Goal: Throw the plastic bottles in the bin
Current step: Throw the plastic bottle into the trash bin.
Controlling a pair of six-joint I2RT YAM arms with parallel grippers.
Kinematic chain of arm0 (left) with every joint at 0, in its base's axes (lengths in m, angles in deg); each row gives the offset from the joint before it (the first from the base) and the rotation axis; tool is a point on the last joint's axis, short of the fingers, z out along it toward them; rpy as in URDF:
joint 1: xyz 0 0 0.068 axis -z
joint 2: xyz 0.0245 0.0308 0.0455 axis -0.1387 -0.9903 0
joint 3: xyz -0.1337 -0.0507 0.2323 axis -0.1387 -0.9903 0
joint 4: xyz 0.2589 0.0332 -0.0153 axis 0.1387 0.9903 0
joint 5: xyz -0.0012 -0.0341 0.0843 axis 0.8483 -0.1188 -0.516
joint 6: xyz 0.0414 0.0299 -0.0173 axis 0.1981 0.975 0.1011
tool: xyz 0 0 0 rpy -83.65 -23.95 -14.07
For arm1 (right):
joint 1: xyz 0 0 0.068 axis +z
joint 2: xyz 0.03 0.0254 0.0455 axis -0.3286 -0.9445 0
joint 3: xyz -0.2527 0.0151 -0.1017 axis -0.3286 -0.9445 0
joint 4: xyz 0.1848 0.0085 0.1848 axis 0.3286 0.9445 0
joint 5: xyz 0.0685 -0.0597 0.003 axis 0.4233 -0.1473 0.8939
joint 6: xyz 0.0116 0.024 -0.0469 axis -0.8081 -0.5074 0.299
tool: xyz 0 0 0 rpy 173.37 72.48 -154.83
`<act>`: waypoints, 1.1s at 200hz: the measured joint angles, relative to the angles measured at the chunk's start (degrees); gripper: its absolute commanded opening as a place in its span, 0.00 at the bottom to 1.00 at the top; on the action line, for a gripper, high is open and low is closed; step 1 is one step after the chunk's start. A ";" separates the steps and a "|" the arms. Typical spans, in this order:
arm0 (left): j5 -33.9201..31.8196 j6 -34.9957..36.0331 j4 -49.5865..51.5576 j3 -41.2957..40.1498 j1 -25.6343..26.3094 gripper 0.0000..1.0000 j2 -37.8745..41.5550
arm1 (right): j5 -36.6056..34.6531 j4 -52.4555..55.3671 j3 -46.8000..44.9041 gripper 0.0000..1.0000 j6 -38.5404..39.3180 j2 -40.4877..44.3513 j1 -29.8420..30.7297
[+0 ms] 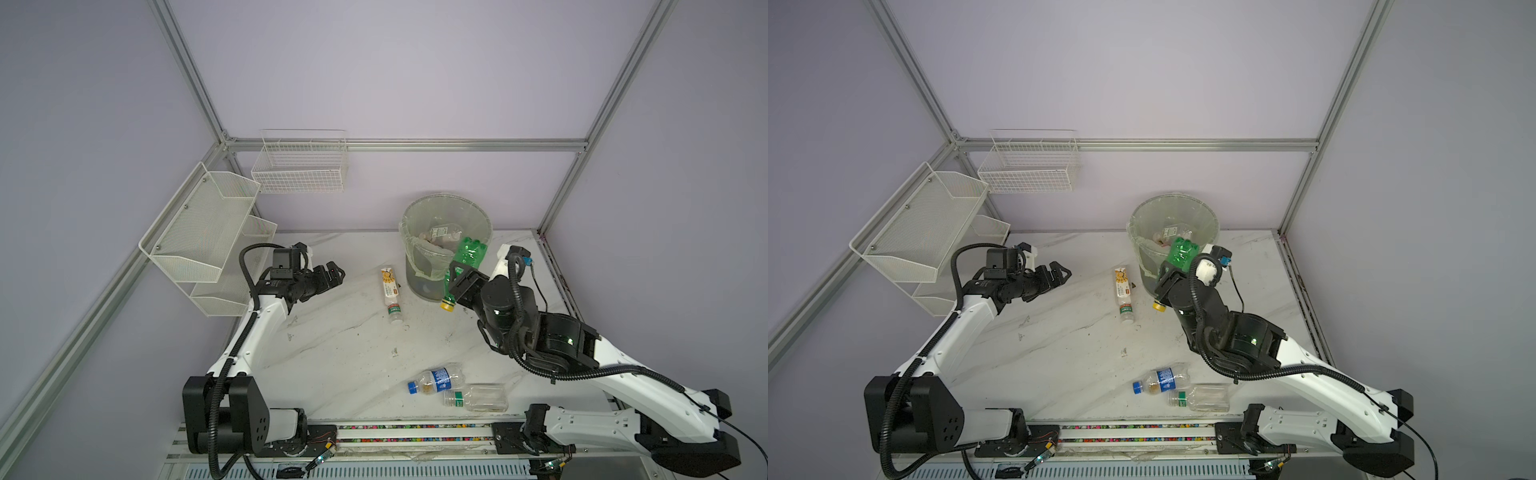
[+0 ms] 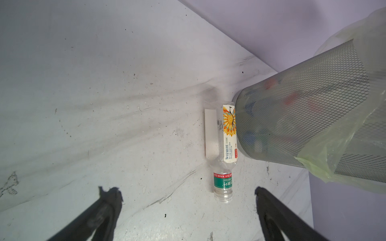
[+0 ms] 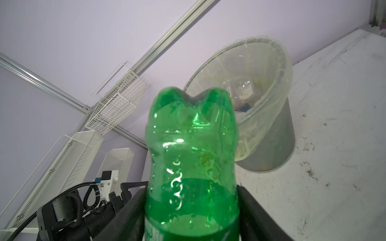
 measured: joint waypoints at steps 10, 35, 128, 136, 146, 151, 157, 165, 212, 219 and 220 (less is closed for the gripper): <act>0.31 0.00 0.00 0.00 0.00 1.00 0.00 | 2.32 -0.39 4.50 0.67 2.49 -3.65 -4.22; 0.72 0.00 0.00 0.00 -0.02 1.00 0.00 | 8.63 -1.16 13.14 0.77 8.20 -11.43 -17.07; 0.55 0.02 0.02 0.00 -0.02 1.00 0.81 | 28.33 -1.95 11.98 0.97 14.93 -18.43 -29.22; 0.57 0.02 0.02 0.00 -0.02 1.00 0.81 | 28.61 -2.86 7.78 0.97 14.86 -14.27 -29.24; 0.61 0.02 0.02 0.00 -0.02 1.00 0.81 | 28.65 -3.43 3.61 0.97 14.49 -8.57 -29.24; 0.61 0.02 0.00 0.00 -0.02 1.00 0.81 | 28.65 -3.63 2.12 0.97 14.25 -6.05 -29.24; 0.61 0.02 0.00 0.00 -0.02 1.00 0.81 | 28.63 -3.98 0.72 0.97 14.01 -3.32 -29.24; 0.59 0.04 0.00 0.00 -0.02 1.00 0.83 | 28.37 -4.11 -0.74 0.97 13.64 0.31 -29.24; 0.44 0.09 -0.17 -0.55 -0.02 1.00 1.25 | 27.82 -3.52 -8.48 0.97 11.69 11.50 -29.24; 0.44 0.15 -0.15 -0.61 -0.02 1.00 1.22 | 27.82 -3.08 -9.33 0.97 11.50 12.15 -29.24; 0.44 0.15 -0.15 -0.63 -0.02 1.00 1.22 | 27.82 -3.06 -9.51 0.97 11.47 12.28 -29.24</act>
